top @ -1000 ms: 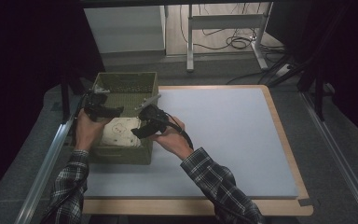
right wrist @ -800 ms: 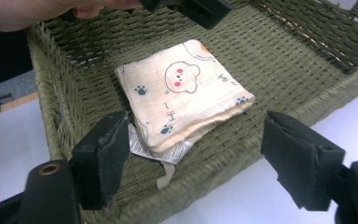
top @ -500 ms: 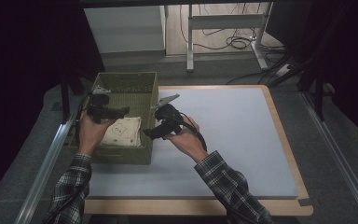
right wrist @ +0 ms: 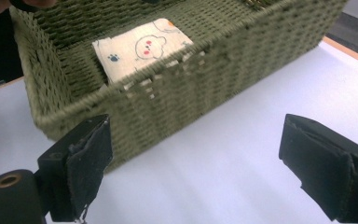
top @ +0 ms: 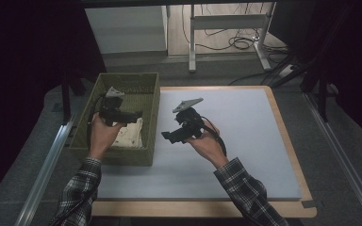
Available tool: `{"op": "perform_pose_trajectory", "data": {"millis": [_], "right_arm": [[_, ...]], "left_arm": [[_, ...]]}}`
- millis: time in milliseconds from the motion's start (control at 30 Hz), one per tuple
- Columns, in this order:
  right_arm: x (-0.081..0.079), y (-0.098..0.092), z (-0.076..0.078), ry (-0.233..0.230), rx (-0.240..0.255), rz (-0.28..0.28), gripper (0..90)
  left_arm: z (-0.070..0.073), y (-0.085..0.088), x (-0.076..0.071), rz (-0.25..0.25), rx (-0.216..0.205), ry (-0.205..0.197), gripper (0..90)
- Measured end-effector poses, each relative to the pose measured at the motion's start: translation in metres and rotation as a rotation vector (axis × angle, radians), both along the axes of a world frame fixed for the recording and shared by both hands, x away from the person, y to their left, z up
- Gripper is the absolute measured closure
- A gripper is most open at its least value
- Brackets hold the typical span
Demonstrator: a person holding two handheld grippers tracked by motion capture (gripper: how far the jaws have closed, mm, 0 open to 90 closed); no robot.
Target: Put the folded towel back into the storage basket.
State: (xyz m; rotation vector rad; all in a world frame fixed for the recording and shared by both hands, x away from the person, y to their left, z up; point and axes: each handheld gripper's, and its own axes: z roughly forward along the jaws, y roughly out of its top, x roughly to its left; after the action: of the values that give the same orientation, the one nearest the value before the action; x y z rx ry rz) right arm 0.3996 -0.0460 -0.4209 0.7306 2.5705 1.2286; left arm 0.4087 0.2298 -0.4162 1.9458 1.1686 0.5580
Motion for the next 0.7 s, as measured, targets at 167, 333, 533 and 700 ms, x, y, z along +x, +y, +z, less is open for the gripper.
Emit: {"op": "perform_pose_trajectory", "data": {"millis": [167, 333, 533, 700], "right_arm": [[-0.001, -0.018, -0.002, 0.004, 0.01, -0.015, 9.4], [-0.002, -0.037, -0.005, 0.011, 0.022, -0.034, 8.9], [-0.004, -0.059, -0.009, 0.012, 0.019, -0.053, 8.2], [-0.006, -0.08, -0.013, 0.015, 0.027, -0.072, 7.4]], "left_arm": [[0.0, -0.013, -0.003, -0.024, 0.007, -0.007, 1.5], [-0.003, -0.028, -0.006, -0.051, -0.003, -0.002, 1.2], [-0.005, -0.047, -0.012, -0.078, 0.014, -0.013, 1.0], [-0.004, -0.062, -0.018, -0.112, 0.03, -0.016, 1.1]]}}
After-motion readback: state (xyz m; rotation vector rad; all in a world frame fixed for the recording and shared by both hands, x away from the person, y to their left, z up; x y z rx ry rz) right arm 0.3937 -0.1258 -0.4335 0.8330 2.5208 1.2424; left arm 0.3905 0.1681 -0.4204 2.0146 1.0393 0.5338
